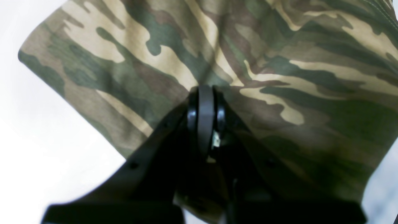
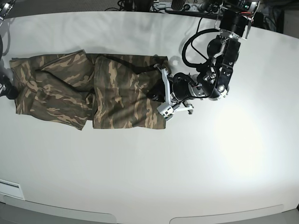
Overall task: Fold the T-shirt properly
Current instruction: 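Lay the folded hem onto the strip and open the left gripper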
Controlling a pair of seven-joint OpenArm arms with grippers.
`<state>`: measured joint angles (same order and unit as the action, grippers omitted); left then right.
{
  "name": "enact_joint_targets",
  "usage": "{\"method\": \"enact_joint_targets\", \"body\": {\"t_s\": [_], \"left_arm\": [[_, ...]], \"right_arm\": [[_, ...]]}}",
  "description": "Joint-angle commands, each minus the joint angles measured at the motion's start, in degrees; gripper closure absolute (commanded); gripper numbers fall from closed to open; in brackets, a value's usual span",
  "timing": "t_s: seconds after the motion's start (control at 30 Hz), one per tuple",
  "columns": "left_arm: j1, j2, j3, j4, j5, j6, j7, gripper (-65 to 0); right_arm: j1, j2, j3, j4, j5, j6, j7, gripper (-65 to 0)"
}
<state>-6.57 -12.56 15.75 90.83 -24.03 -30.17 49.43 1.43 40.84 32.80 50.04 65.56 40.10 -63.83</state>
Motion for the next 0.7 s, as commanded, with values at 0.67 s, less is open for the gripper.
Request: {"method": "enact_joint_targets", "body": {"t_s": [0.67], "left_arm": [[-1.7,-0.9,-0.1,-0.1,1.9,1.3,4.8,0.0]], "right_arm": [[0.5,-1.2,-10.7,-1.7,11.5,-0.1,-16.2,-43.3]]}}
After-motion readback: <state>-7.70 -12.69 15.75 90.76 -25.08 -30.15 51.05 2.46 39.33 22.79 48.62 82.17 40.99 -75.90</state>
